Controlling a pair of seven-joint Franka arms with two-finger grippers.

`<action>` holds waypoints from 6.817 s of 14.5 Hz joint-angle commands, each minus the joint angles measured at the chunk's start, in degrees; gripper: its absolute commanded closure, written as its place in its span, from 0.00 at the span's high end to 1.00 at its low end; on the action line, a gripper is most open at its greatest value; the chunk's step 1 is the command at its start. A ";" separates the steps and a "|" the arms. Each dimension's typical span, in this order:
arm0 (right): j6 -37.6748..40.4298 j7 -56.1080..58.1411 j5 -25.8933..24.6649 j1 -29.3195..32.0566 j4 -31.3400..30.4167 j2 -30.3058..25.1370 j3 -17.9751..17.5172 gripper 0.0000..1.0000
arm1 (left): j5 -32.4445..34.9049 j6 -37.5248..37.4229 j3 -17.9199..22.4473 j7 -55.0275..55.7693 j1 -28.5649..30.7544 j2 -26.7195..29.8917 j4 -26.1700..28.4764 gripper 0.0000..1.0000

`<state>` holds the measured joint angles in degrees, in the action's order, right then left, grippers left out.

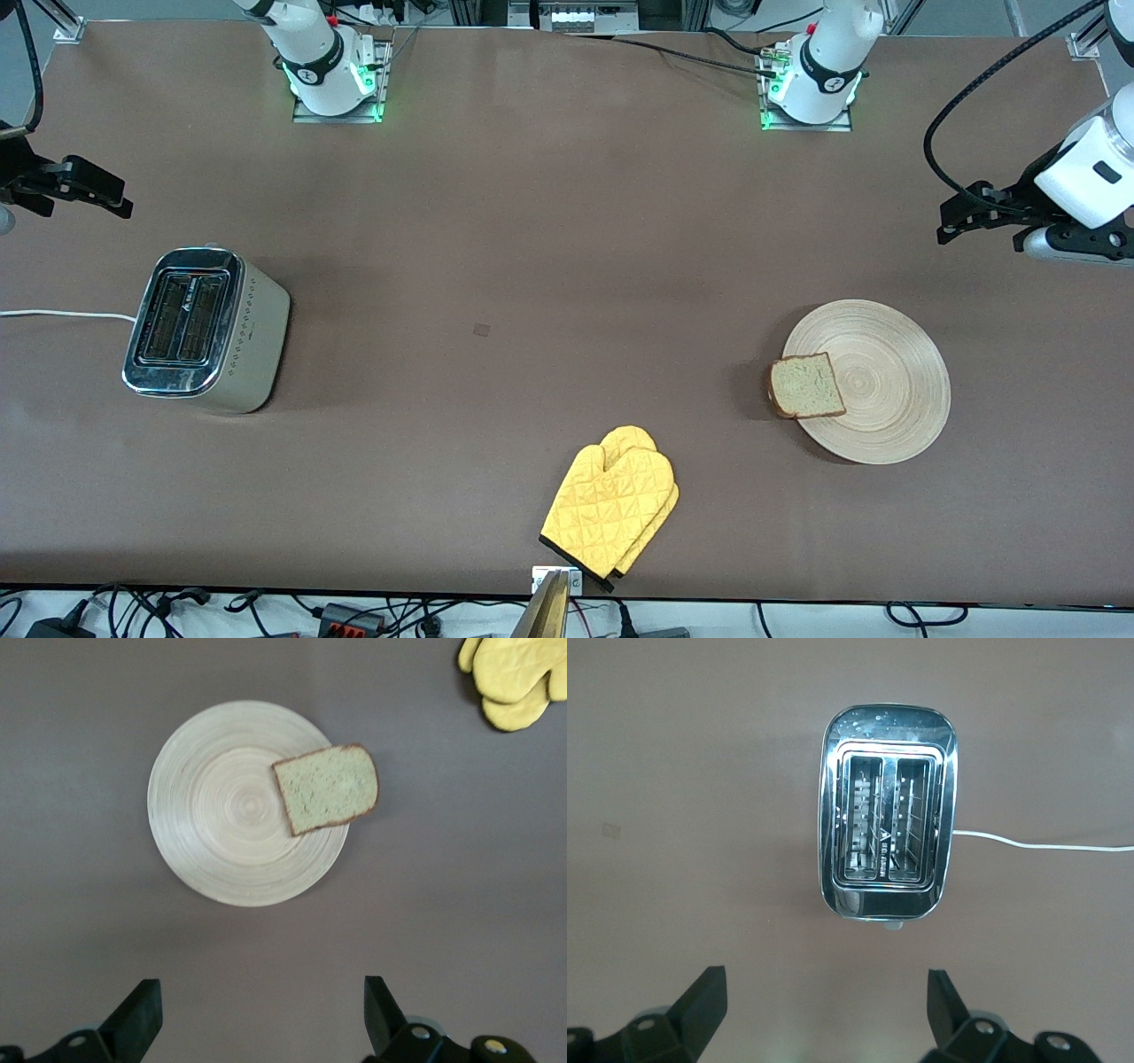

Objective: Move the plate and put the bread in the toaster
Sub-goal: 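Move the left gripper down toward the wooden plate's rim, then grasp the wooden plate rim with the left gripper, then slide the plate with bread toward the toaster with the left gripper, then release the plate and withdraw the left gripper while the right gripper reaches out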

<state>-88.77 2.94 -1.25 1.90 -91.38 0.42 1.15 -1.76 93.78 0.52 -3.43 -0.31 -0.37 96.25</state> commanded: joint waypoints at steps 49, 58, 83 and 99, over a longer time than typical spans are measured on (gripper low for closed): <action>2.81 2.42 0.02 1.62 1.21 0.81 0.52 1.00 | -46.93 -6.14 -3.23 -44.73 30.01 -52.98 -16.19 0.01; 3.51 2.68 0.02 1.70 1.21 0.99 0.61 1.00 | -51.93 -6.79 -12.13 -47.02 18.70 -52.89 -14.52 0.01; 4.57 3.03 0.10 1.88 0.94 2.65 0.61 1.00 | -70.57 39.72 -26.36 -48.16 -3.04 -52.63 0.95 0.72; 0.98 1.98 12.04 2.76 -3.97 5.38 0.69 1.00 | -22.96 -4.19 -25.66 -53.70 21.48 -49.29 -15.81 1.00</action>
<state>-85.67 5.06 7.62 3.78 -93.08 5.82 2.02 -30.22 95.52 -25.08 -56.56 20.64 -49.92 85.14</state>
